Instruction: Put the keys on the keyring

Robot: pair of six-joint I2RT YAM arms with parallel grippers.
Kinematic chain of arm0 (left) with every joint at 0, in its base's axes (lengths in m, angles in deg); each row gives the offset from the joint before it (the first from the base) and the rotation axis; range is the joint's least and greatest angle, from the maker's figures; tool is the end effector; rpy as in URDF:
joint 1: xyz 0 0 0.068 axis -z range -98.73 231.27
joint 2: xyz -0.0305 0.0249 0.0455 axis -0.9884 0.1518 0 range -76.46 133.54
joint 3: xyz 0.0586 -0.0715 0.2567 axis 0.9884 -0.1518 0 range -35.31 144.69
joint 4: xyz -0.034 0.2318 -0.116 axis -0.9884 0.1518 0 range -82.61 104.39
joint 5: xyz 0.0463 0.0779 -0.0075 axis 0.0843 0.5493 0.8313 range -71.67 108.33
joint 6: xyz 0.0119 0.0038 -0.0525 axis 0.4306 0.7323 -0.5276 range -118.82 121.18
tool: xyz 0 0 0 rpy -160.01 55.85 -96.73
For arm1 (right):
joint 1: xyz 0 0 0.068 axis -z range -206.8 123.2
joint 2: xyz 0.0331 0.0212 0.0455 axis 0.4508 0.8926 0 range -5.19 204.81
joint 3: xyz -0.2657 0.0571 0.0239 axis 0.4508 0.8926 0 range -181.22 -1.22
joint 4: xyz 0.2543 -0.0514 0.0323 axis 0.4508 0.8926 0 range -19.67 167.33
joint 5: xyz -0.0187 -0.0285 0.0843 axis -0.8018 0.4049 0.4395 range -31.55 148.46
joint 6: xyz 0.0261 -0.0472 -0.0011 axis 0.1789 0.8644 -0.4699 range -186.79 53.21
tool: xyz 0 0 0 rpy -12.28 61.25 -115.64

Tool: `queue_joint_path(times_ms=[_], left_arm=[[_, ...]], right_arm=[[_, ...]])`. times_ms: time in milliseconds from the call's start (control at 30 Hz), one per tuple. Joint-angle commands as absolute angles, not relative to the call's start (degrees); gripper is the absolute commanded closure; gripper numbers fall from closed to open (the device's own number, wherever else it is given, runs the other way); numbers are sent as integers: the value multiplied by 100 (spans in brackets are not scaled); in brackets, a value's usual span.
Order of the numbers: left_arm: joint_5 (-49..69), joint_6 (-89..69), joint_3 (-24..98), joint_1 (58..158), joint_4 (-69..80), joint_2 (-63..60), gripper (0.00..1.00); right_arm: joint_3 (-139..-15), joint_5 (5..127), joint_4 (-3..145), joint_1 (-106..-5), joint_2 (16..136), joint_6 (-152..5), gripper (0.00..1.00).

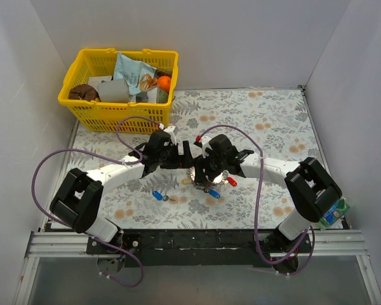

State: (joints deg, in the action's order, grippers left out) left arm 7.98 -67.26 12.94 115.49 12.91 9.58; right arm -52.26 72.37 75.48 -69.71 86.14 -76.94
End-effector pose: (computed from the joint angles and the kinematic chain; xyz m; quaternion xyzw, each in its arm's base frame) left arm 0.2539 -0.1804 0.1994 -0.2349 0.8844 -0.3599 0.1819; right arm 0.2345 0.2296 0.1874 -0.3031 0.8683 0.2684 0.2867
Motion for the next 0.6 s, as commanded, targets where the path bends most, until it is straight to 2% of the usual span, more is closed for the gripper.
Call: queue_joint_path(times_ms=[0,200,433,467,567], left_arm=[[585,-6878,1137,11388,1170,633,11],[199,-7018,917,11081,1003,528,15],[-56,-7010,776,10922,845,563,25],[-118,-7009,767,10922,827,589,32],[-294,-6974,793,10931,774,729,42]], right_arm=[[-5535,7515,7209,-6969,8753,-7848,31],[-5869,7524,7340,-6855,8859,-7866,31],[-6072,7761,7473,-6275,8886,-7918,31],[-6063,7814,7464,-6205,8859,-7918,31],[-6072,8025,7455,-6011,8868,-7910,31]])
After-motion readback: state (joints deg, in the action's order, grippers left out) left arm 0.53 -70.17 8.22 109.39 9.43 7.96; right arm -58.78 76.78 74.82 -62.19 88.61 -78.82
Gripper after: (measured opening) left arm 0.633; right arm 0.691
